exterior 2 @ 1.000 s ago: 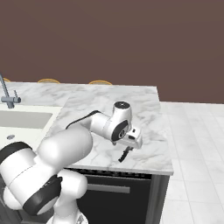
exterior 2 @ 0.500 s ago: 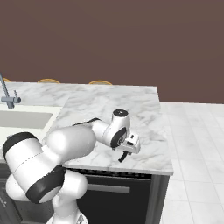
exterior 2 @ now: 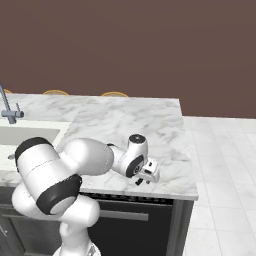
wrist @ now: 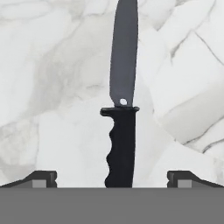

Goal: Retrieve the butter from the fridge and place it on a plate on the dining table. Then retrieve the butter knife by the fridge and place it near the plate.

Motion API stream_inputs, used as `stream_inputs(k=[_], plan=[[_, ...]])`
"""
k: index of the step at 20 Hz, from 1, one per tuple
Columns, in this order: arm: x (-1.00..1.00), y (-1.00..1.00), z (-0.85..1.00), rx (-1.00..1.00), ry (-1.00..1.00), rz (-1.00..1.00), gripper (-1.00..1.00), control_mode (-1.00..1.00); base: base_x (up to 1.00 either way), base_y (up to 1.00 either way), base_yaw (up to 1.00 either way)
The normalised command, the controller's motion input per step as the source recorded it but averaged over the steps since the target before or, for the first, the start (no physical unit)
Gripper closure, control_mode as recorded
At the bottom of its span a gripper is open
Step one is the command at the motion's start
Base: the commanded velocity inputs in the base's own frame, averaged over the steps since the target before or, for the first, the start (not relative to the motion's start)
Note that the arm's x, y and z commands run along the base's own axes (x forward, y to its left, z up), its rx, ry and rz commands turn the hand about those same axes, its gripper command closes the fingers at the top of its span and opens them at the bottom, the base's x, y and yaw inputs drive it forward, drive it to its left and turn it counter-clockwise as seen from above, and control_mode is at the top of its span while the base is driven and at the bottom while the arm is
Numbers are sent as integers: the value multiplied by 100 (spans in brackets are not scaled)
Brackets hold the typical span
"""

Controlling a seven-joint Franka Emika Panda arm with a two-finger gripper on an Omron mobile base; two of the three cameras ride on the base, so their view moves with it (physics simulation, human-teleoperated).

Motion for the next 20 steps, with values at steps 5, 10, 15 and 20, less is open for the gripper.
stream_inputs(k=[5, 10, 15, 20], plan=[[23, -7, -25, 0, 0, 0, -100, -100, 0, 0, 0], [18, -18, -31, 0, 0, 0, -100, -100, 0, 0, 0], [11, -11, -33, 0, 0, 0, -100, -100, 0, 0, 0], [8, 0, -19, 1, 0, 0, -100, -100, 0, 0, 0]])
